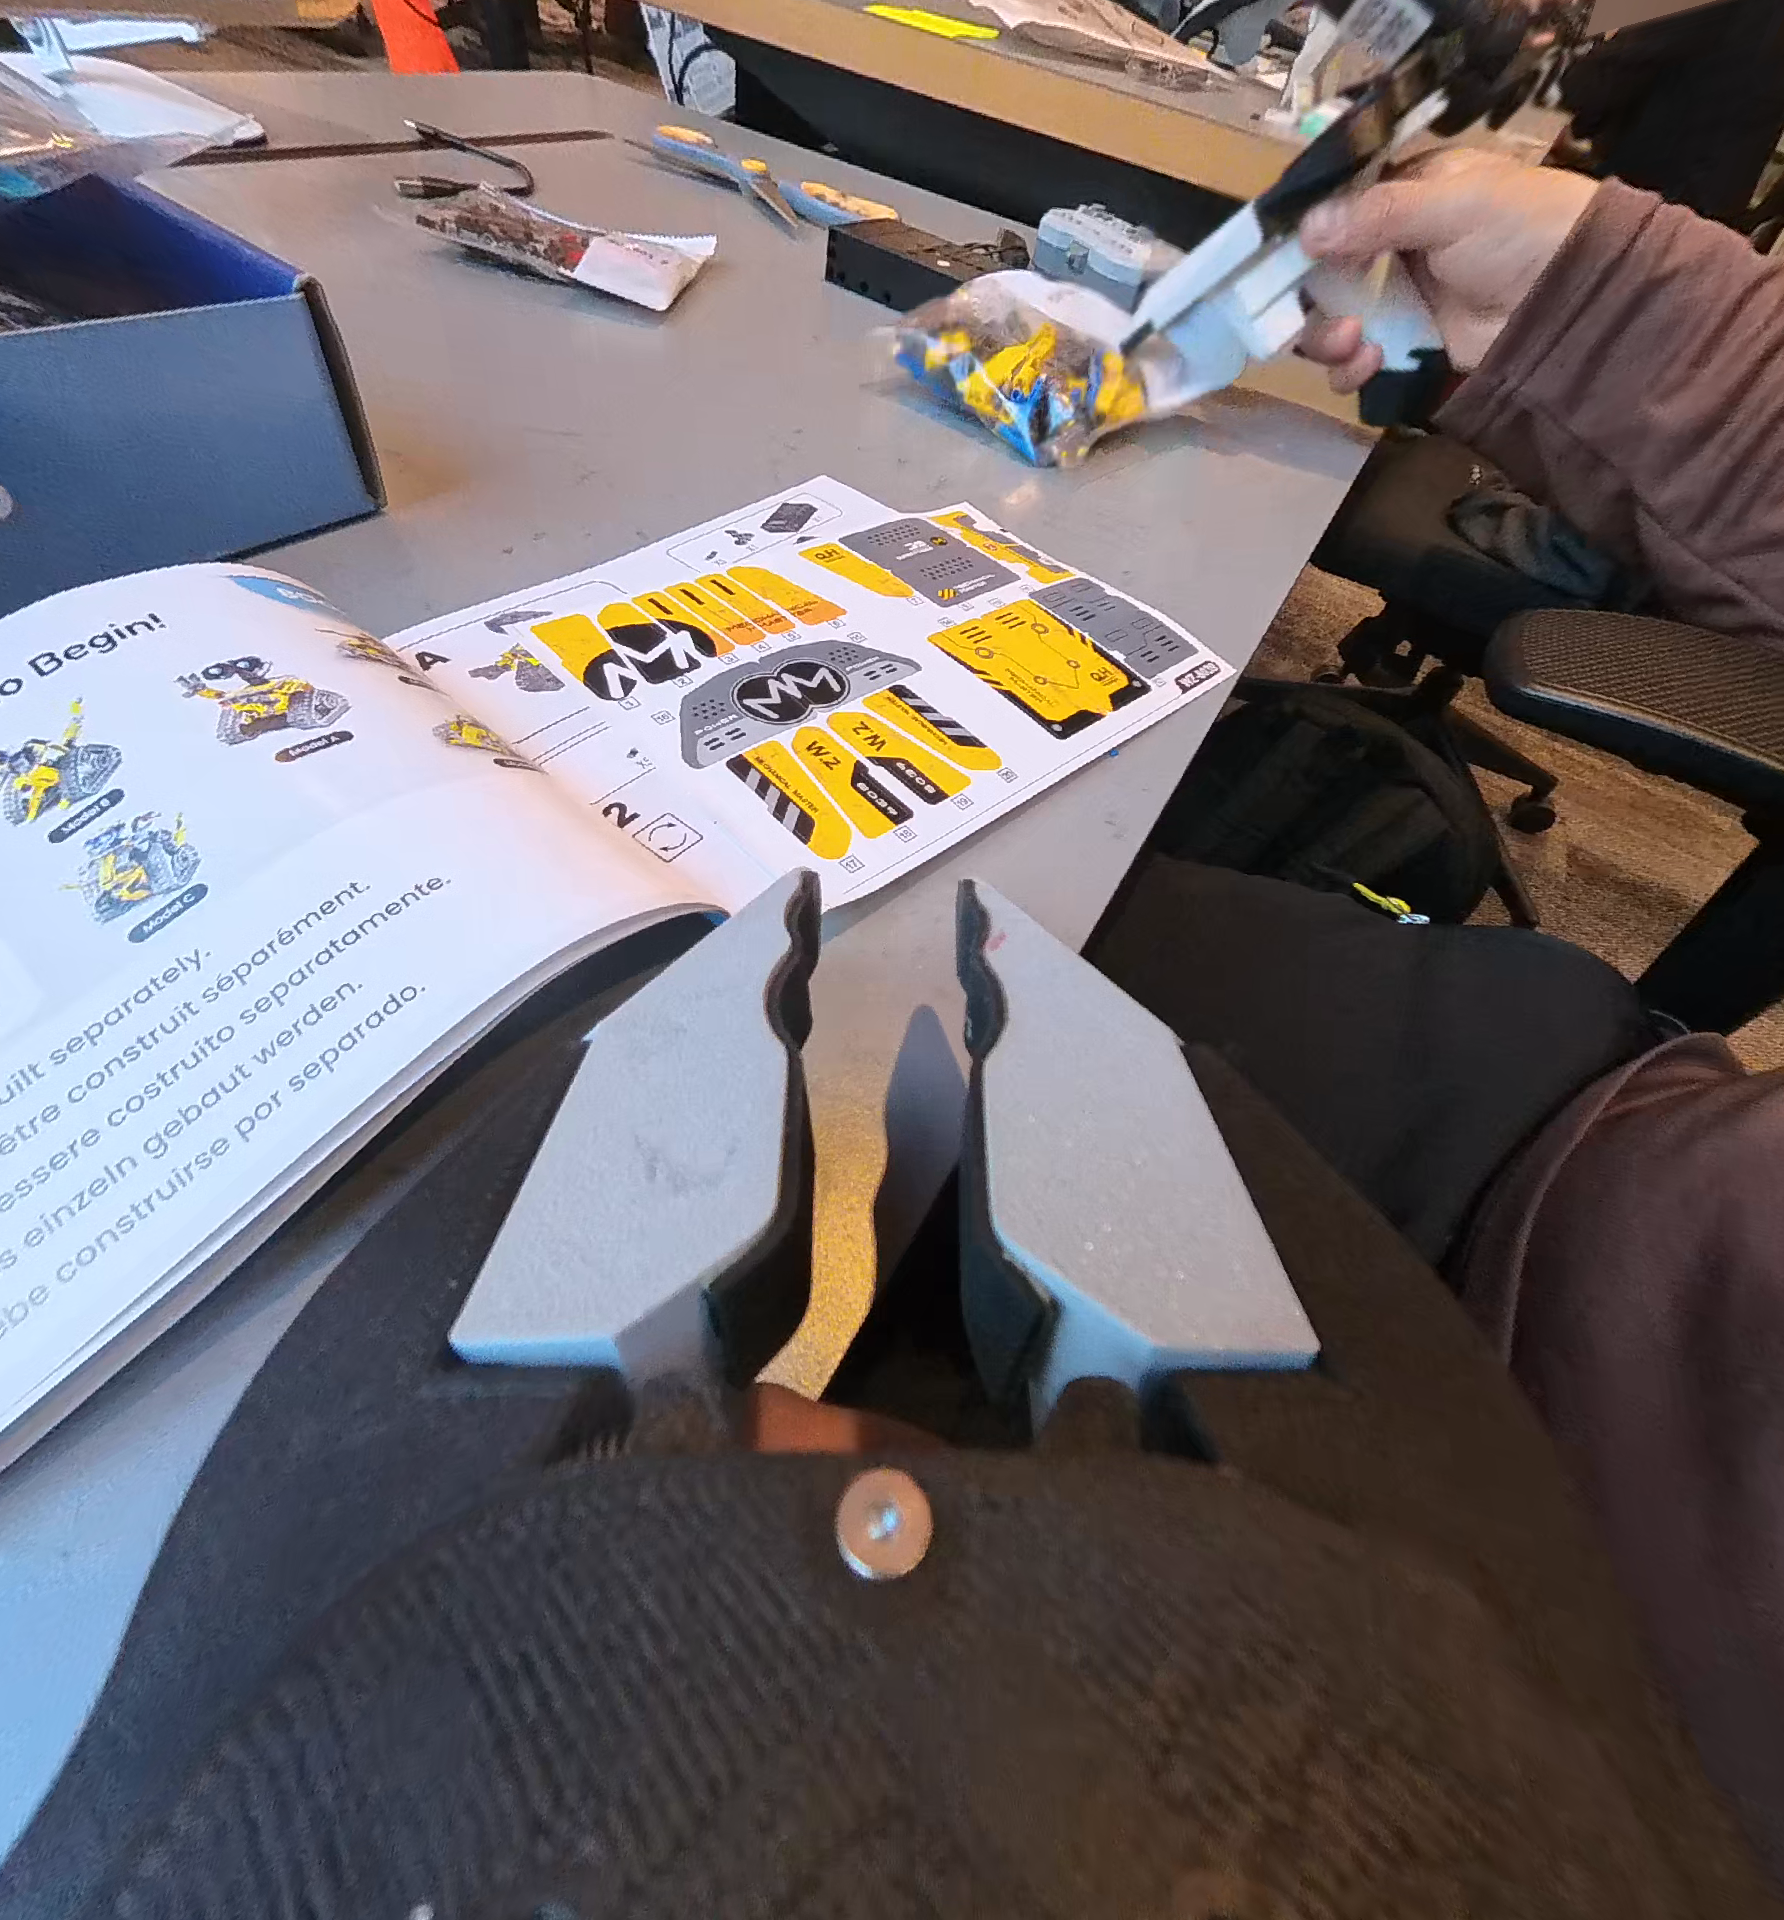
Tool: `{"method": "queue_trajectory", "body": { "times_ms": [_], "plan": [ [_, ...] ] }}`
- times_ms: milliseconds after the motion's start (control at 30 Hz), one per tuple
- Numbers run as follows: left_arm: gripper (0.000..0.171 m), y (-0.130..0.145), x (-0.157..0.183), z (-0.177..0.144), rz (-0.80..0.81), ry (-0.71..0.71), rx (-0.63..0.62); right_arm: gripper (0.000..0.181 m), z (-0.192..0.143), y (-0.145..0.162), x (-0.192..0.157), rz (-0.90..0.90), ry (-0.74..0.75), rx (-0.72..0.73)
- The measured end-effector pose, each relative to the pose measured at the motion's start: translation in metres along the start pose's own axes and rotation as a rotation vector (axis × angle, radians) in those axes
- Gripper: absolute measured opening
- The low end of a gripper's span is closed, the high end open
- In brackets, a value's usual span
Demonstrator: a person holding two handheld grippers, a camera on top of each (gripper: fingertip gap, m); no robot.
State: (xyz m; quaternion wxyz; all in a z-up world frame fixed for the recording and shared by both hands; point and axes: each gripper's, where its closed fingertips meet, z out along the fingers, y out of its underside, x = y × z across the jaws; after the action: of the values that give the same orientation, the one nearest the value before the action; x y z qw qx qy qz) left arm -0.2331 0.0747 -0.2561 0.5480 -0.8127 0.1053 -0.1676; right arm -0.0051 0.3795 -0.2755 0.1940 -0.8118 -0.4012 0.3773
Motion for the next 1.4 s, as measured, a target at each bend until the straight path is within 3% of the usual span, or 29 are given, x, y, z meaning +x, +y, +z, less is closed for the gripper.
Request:
{"method": "queue_trajectory", "body": {
  "times_ms": [67,167,333,433,467,533,600,667,833,1133,1267,1400],
  "plan": [
    [0.024,0.0,0.0,0.0,0.0,0.002,0.002,0.028,0.004,0.008,-0.016,-0.026,-0.078,-0.058],
    [0.023,0.0,0.001,-0.001,0.001,0.008,0.004,0.018,-0.001,0.021,-0.035,-0.174,-0.114,-0.159],
    [0.022,0.0,0.001,-0.001,-0.002,0.015,0.004,0.018,-0.011,0.045,-0.048,-0.365,-0.106,-0.291],
    [0.022,0.0,0.001,-0.001,-0.001,0.015,0.004,0.038,-0.016,0.041,-0.02,-0.329,0.039,-0.315],
    [0.022,0.0,0.001,-0.001,-0.001,0.014,0.005,0.044,-0.02,0.033,-0.005,-0.301,0.124,-0.297],
    [0.022,0.0,0.001,-0.001,-0.001,0.013,0.005,0.038,-0.03,0.009,0.026,-0.238,0.321,-0.214],
    [0.022,0.0,0.001,-0.001,-0.003,0.014,0.004,0.037,-0.036,-0.016,0.03,-0.227,0.383,-0.079],
    [0.022,0.0,0.001,-0.001,-0.004,0.014,0.004,0.034,-0.033,-0.028,0.013,-0.237,0.303,0.003],
    [0.021,0.0,0.001,-0.001,-0.001,0.012,0.006,0.033,-0.034,-0.027,0.009,-0.236,0.291,0.011],
    [0.021,0.0,0.001,-0.001,0.001,0.011,0.007,0.028,-0.016,-0.049,-0.055,-0.298,0.047,0.168],
    [0.021,0.0,0.001,-0.001,0.007,0.008,0.01,0.027,-0.001,-0.049,-0.044,-0.327,0.149,0.162],
    [0.021,0.0,0.001,-0.001,0.008,0.008,0.011,0.028,-0.002,-0.052,-0.044,-0.274,0.1,0.209]
  ]
}}
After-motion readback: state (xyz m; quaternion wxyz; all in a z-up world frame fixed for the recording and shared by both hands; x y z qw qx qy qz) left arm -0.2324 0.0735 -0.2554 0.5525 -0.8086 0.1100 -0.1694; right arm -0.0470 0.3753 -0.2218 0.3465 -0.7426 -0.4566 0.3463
